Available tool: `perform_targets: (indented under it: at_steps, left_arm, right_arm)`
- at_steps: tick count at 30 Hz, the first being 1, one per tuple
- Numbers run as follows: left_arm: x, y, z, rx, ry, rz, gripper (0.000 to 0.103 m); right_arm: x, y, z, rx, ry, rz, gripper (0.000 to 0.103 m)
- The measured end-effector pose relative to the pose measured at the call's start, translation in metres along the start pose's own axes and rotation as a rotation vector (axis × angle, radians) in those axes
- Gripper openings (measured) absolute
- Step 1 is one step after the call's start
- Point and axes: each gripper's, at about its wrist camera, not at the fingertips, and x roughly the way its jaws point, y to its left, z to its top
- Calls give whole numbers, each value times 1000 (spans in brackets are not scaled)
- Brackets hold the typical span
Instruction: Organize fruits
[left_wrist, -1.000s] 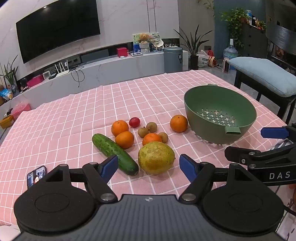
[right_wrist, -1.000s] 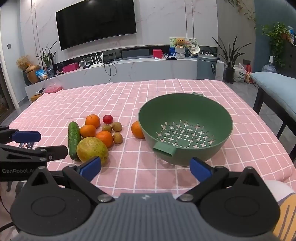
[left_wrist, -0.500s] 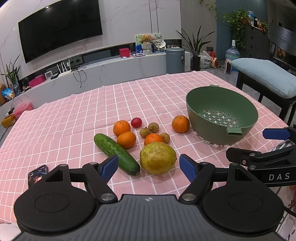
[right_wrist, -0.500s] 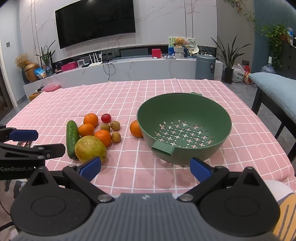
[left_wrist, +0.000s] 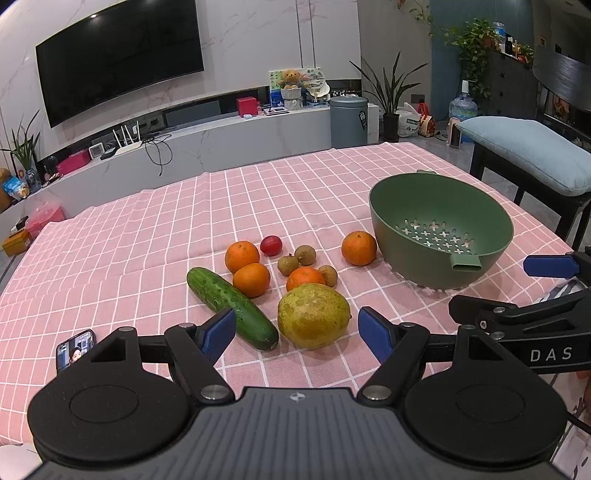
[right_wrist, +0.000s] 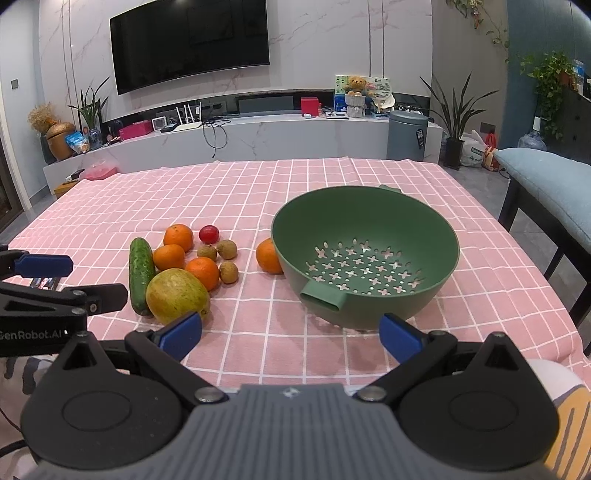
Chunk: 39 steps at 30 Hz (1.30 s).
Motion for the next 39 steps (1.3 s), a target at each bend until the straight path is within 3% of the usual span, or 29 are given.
perform_targets:
  at_steps: [39]
  left_arm:
    - [-2,-2,0,1,-3,-2,88]
  right_arm:
    - [0,3,0,-15,4,-13,98]
